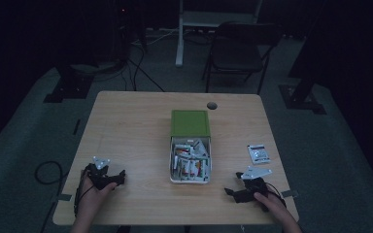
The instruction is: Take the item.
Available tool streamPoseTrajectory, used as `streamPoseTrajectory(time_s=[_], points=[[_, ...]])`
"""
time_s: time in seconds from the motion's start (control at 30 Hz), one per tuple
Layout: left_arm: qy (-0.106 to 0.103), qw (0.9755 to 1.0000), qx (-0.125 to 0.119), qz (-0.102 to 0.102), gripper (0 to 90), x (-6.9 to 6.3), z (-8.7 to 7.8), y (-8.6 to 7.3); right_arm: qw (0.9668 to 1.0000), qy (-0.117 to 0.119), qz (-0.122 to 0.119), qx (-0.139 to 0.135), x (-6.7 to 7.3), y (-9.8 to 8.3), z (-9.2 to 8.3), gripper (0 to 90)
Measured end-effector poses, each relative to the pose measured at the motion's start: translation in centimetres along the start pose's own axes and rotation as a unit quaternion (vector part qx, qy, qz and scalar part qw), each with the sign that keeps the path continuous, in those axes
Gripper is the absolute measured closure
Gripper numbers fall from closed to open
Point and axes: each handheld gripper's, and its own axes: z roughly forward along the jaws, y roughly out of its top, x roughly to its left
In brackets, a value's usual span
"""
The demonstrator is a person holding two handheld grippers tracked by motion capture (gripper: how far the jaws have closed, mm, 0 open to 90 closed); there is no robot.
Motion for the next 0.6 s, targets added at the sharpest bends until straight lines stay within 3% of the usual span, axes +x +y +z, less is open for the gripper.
streamPoseTrajectory(time_s=[0.1,0.3,0.4,0.43,0.47,0.53,0.6], points=[[0.000,1.0000,0.000,0.000,6.9,0.0,0.0,0.0,0.9991,0.016,-0.038,0.002,0.5,0.2,0.4,16.8],[0.000,1.0000,0.000,0.000,6.9,0.0,0.0,0.0,0.9965,0.003,-0.083,0.008,1.3,0.6,0.9,16.6],[0.000,1.0000,0.000,0.000,6.9,0.0,0.0,0.0,0.9961,0.002,-0.089,0.003,1.3,0.8,1.1,16.6],[0.000,1.0000,0.000,0.000,6.9,0.0,0.0,0.0,0.9949,0.019,-0.099,0.003,1.2,1.0,1.4,16.3],[0.000,1.0000,0.000,0.000,6.9,0.0,0.0,0.0,0.9949,0.019,-0.099,0.003,1.2,1.0,1.4,16.3],[0.000,1.0000,0.000,0.000,6.9,0.0,0.0,0.0,0.9950,0.041,-0.090,0.008,1.0,1.1,1.8,15.1],[0.000,1.0000,0.000,0.000,6.9,0.0,0.0,0.0,0.9950,0.044,-0.089,0.009,0.9,1.1,1.8,15.0]])
